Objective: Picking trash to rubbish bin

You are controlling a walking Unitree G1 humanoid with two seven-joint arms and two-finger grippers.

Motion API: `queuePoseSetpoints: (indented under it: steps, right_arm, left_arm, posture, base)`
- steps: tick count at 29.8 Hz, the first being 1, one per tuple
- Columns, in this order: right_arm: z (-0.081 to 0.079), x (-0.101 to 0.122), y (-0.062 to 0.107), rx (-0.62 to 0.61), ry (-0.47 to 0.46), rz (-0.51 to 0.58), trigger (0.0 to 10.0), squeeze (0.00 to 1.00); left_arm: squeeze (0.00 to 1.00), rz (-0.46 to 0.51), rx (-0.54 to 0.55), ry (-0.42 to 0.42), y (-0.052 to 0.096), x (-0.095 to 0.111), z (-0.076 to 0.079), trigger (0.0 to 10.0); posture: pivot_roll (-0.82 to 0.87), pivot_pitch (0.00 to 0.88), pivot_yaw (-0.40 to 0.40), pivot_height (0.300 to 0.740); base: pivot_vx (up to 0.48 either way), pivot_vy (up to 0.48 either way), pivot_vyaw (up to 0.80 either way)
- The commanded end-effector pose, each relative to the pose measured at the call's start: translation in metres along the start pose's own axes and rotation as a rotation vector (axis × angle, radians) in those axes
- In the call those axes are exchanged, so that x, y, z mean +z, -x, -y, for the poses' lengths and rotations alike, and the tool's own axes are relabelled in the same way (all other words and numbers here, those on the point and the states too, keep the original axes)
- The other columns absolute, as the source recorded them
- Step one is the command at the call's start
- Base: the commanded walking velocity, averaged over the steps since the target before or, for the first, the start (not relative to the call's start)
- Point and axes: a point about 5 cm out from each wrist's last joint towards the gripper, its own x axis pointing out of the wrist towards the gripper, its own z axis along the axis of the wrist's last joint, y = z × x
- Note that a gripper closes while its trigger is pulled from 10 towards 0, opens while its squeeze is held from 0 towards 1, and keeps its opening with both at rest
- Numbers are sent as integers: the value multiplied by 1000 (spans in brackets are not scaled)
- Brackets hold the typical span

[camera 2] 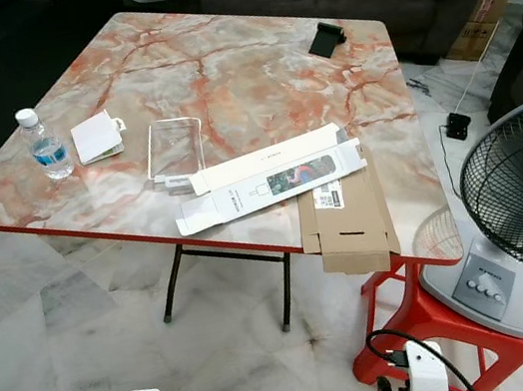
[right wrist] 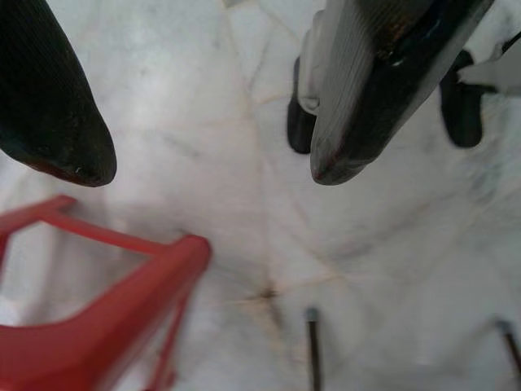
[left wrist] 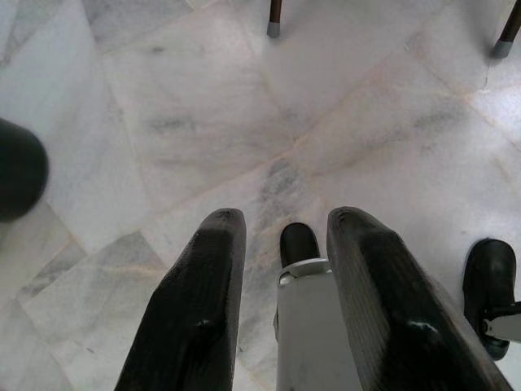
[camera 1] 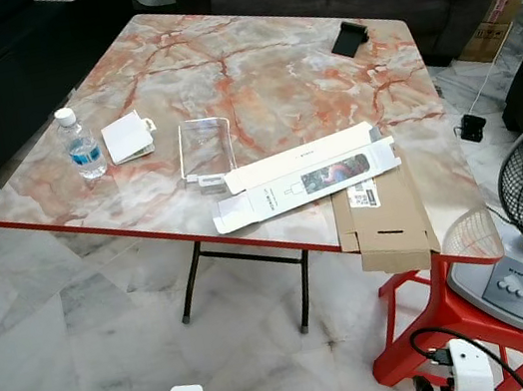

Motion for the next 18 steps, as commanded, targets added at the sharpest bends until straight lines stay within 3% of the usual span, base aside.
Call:
queuePoseSetpoints:
  steps: [1, 4, 6, 13, 18]
  right_arm:
    - [5, 1, 2, 28, 39, 12, 10000, 0]
    - [13, -4, 5, 13, 31, 9, 10000, 0]
    - [29, -8, 11, -29, -1, 13, 10000, 0]
    - [33, -2, 12, -11, -25, 61, 10000, 0]
    - [21, 55, 7, 145, -100, 283, 10000, 0]
  left_arm:
    - [0, -36, 3, -1, 3, -9, 1, 10000]
    - [0, -39, -1, -9, 3, -10, 1, 10000]
    - [0, -38, -4, -13, 3, -10, 3, 10000]
    - [0, 10, 1, -1, 1, 1, 2, 10000]
    - [0, 147, 41, 25, -6, 26, -10, 10000]
  posture:
    - [57, 138, -148, 728]
    - [50, 139, -148, 728]
    - [48, 141, -144, 728]
    - [42, 141, -140, 728]
    - [46, 135, -136, 728]
  base:
    - [0, 0, 0]
    - [0, 0, 0]
    - [0, 0, 0]
    - [0, 0, 0]
    - [0, 0, 0]
